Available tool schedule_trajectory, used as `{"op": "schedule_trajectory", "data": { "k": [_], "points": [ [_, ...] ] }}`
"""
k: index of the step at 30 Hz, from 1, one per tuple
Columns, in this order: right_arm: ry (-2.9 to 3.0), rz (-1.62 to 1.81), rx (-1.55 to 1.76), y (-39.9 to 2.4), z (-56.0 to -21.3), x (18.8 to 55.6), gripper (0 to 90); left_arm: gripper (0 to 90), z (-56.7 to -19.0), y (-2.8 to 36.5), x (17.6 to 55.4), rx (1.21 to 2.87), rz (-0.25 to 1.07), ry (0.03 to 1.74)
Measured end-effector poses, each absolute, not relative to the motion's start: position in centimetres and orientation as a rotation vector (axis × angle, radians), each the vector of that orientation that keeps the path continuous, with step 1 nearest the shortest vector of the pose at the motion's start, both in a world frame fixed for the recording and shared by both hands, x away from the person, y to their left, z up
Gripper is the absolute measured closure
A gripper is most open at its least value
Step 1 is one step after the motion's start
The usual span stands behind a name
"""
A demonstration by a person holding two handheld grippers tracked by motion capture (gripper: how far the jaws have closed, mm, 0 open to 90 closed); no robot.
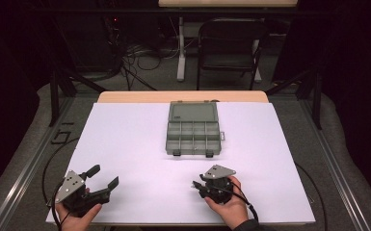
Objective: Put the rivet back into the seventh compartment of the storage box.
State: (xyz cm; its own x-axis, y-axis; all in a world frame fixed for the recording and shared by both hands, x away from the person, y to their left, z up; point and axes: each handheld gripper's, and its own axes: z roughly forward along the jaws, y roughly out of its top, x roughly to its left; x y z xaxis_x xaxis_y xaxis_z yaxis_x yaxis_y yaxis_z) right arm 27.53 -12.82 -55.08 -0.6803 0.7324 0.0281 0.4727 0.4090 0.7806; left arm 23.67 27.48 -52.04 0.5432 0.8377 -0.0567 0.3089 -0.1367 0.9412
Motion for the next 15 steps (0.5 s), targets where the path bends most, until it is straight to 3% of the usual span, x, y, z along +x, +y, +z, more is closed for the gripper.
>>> {"op": "schedule_trajectory", "data": {
  "k": [15],
  "points": [
    [2.388, 1.095, 1.016, -11.2, -56.0, 27.7, 66.5, 18.0, -52.0, 27.6, 23.6, 1.705, 0.607, 0.974]
  ]
}}
